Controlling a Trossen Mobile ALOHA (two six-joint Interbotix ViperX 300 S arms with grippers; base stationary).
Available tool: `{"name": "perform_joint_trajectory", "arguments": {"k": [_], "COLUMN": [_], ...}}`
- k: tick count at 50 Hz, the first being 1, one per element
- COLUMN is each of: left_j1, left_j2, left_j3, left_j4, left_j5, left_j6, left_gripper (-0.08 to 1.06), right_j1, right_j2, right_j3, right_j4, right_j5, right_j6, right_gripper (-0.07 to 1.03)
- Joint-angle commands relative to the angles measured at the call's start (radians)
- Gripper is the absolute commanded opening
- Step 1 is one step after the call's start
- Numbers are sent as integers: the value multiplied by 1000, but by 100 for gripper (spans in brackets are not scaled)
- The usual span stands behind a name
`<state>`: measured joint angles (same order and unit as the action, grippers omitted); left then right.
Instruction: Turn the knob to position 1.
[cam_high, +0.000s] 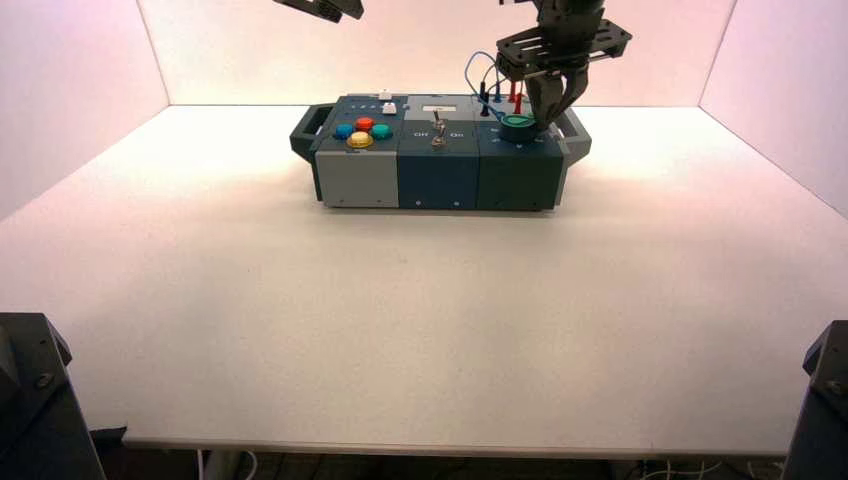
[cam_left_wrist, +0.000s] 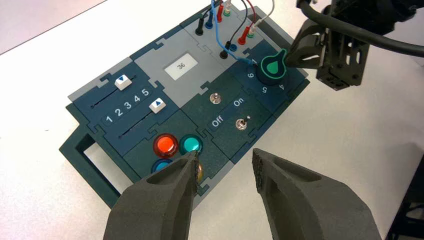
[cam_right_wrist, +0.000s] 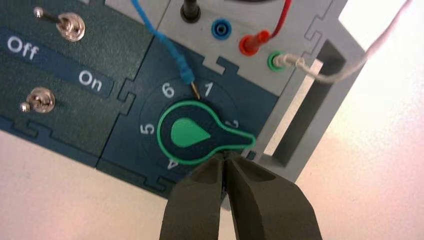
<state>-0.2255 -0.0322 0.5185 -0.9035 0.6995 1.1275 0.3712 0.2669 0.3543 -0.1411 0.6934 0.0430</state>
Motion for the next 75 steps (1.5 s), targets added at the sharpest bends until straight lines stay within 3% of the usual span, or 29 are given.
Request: {"name": "perform_joint_trajectory", "arguments": {"k": [1,32,75], "left_j1": [0,0,0], "left_j2": [-17,-15,-20], "left_j3": [-9,-8,-11], "left_j4": [-5,-3,-5], "left_j5": [-3,-3,-2], "left_j6": [8,8,8], "left_gripper": [58,58,58], "right_j1": [-3,-11,-26], "right_j2": [-12,20,60], "right_j3": [-40,-97,-155], "right_j4": [-9,-46,-46], "right_j5": [-5,-11,-20], "right_j6": [-2,-2,-21], "right_gripper": [-2,-2,-2]}}
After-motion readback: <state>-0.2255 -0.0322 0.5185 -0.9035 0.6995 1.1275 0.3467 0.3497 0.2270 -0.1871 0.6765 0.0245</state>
